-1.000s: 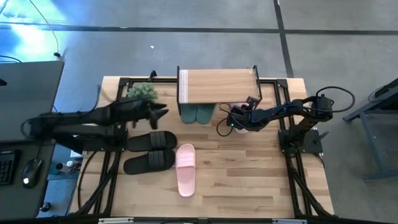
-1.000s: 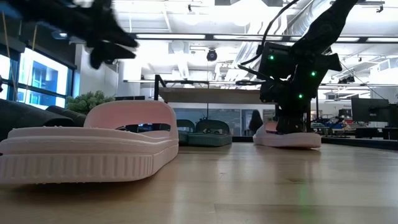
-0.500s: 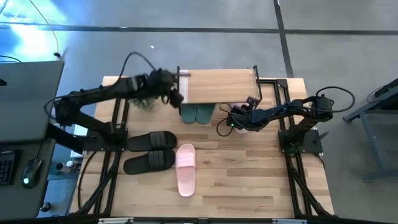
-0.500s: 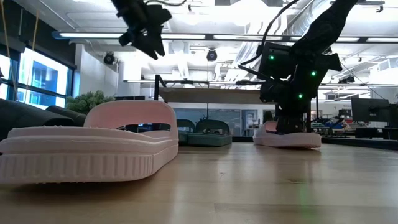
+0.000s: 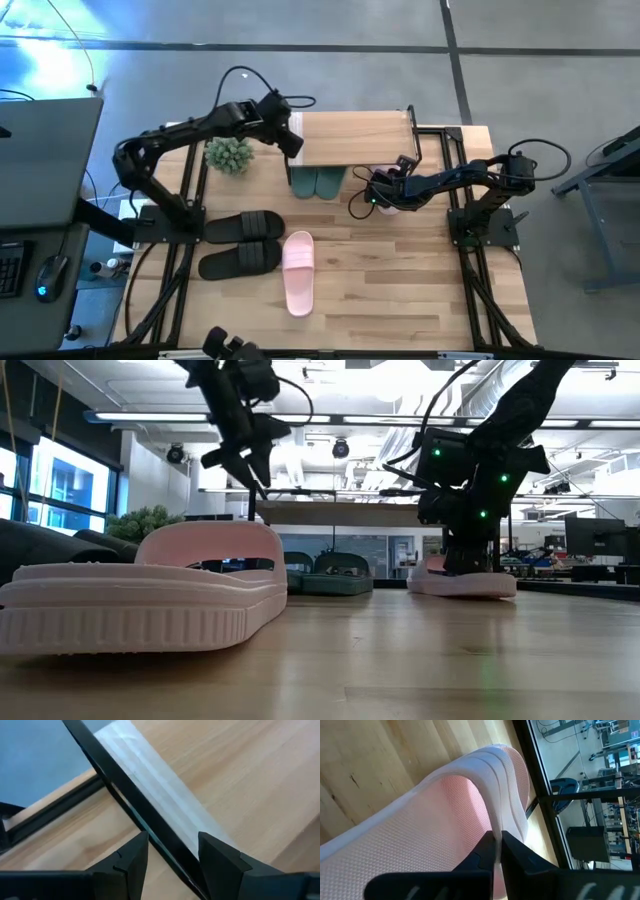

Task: Pick and place slides into the shelf
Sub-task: Put the right pink slides under the shelf

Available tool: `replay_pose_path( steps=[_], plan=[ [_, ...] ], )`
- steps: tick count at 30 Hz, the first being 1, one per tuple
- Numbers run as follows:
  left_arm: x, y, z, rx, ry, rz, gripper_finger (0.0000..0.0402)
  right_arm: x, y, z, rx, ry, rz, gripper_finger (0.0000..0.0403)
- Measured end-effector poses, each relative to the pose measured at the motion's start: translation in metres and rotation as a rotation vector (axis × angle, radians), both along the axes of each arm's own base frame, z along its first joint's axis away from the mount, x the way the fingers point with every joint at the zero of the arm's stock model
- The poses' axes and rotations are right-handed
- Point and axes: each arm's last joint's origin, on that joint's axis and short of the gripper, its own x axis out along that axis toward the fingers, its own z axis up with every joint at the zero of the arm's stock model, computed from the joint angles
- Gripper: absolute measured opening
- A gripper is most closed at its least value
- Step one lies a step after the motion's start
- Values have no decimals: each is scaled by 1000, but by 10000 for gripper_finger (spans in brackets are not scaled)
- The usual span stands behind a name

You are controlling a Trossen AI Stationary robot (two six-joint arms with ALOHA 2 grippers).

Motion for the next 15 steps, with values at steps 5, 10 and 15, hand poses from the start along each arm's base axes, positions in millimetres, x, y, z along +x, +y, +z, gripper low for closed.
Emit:
replay_pose_path(
  steps=[5,10,15],
  plan=[
    [1,1,-3,19,30,17,159,0,0,0,1,0,1,0],
    [0,1,-3,15,39,18,159,0,0,0,1,0,1,0],
    [0,1,-4,11,44,21,159,0,0,0,2,0,1,0]
  ],
)
